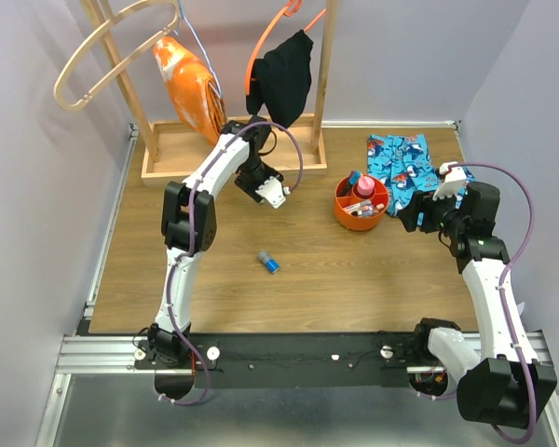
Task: Sort the stationery into containers
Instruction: Pick up the stationery from the center of the board.
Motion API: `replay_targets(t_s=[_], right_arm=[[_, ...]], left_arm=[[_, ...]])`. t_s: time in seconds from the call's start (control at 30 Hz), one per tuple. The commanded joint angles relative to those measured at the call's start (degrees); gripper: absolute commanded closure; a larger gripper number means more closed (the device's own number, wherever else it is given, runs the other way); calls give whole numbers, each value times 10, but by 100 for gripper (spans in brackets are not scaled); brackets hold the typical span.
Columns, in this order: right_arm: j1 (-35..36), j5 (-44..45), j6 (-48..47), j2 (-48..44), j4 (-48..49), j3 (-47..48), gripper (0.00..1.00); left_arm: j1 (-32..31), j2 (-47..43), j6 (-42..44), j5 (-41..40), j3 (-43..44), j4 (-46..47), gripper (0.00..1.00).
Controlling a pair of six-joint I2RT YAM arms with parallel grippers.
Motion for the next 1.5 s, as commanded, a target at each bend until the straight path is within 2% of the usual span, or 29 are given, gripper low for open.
replay_targets(t_s=[0.0,0.4,0.57,0.67,0.87,0.9,1.07,1.17,1.3,1.47], right_arm=[[-6,-3,-5,-2,-12,12,25],[-15,1,-3,19,-11,20,25],[-18,0,-1,30,-4,19,25],[-17,-1,1,38,0,21,25],[-18,0,-1,44,1,24,25],[-18,0,-1,43,1,24,25],[-18,-2,-3,36,-6,24,25],[-18,2,-6,26,-12,24,25],[-18,2,-2,11,-14,15,25],[-18,4,24,-5,-12,6,25]], left_arm=[[-3,26,51,-52,2,-122,41],[-8,95,41,-64,57,-123,50],[-10,116,51,-71,74,-123,50],[-16,121,51,-85,70,-123,55],[-29,108,37,-103,30,-123,77],[-32,106,29,-101,27,-123,84],[-58,52,-18,-78,-17,-123,98],[-80,2,-51,-34,-24,-122,98],[-103,-60,-107,70,-9,-122,100],[-135,-91,-189,233,69,-122,100]])
